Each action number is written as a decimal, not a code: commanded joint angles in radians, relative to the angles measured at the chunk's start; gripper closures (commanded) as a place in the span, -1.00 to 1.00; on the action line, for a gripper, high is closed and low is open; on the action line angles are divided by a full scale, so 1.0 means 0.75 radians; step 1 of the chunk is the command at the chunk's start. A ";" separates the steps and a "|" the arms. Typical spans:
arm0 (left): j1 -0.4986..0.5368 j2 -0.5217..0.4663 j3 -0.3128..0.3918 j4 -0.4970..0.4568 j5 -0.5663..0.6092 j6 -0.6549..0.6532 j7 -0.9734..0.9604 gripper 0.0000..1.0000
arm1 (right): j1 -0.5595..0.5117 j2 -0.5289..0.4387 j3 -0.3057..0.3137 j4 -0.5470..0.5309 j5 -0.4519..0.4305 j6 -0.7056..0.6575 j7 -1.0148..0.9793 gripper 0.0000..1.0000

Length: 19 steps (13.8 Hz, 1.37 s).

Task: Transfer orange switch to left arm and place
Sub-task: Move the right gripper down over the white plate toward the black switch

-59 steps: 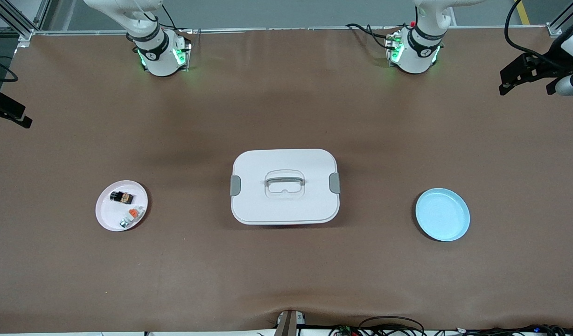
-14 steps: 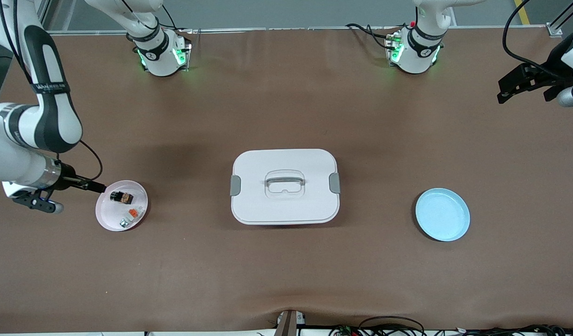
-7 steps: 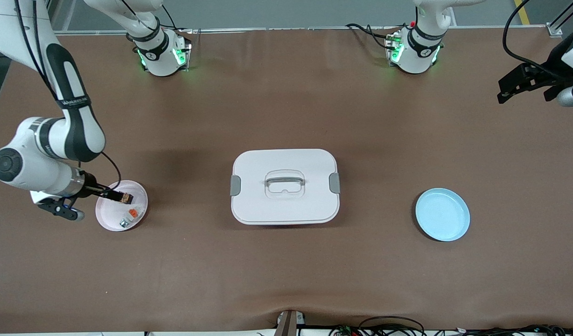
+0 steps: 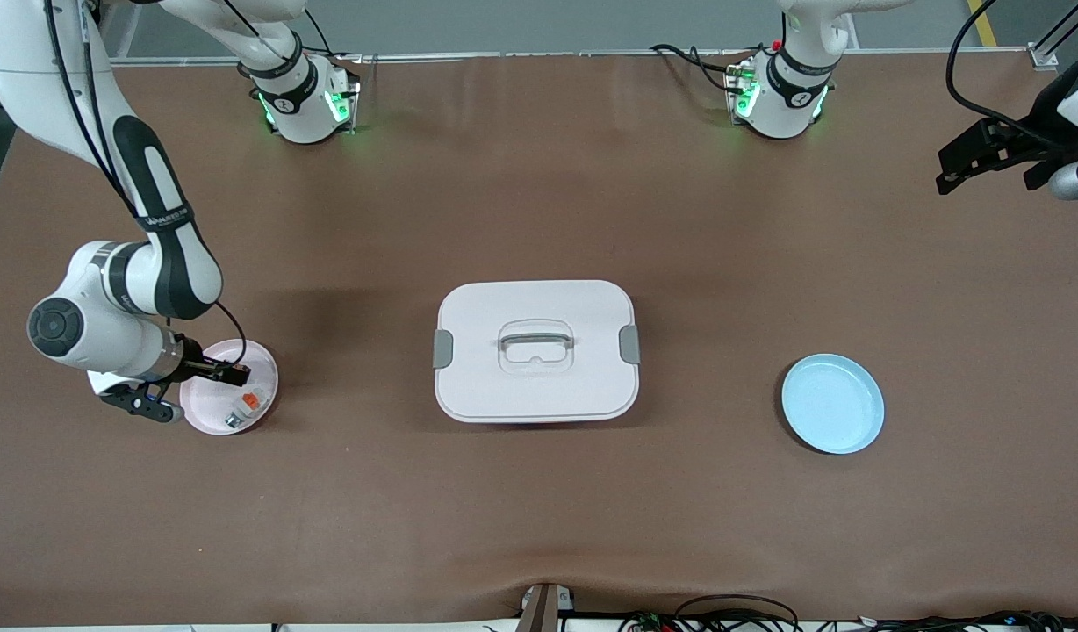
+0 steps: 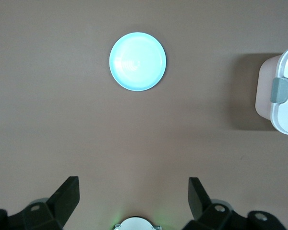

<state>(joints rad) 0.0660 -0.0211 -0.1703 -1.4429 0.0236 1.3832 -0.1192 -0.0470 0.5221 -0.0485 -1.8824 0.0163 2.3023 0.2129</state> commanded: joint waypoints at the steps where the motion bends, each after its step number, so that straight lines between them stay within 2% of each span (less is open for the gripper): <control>1: -0.004 0.004 -0.006 0.014 -0.017 -0.010 -0.023 -1.00 | -0.021 0.042 0.007 0.033 -0.032 -0.004 -0.048 -1.00; 6: -0.002 0.004 -0.006 0.014 -0.019 -0.010 -0.023 -1.00 | -0.039 0.073 0.005 0.043 -0.044 -0.002 -0.128 -1.00; 19: 0.006 0.004 -0.004 0.020 -0.021 -0.008 -0.019 -1.00 | -0.054 0.108 0.007 0.043 -0.044 0.015 -0.130 -1.00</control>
<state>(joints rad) 0.0663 -0.0211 -0.1726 -1.4429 0.0236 1.3832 -0.1192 -0.0738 0.5889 -0.0530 -1.8691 0.0035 2.3120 0.1189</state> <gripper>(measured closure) 0.000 0.000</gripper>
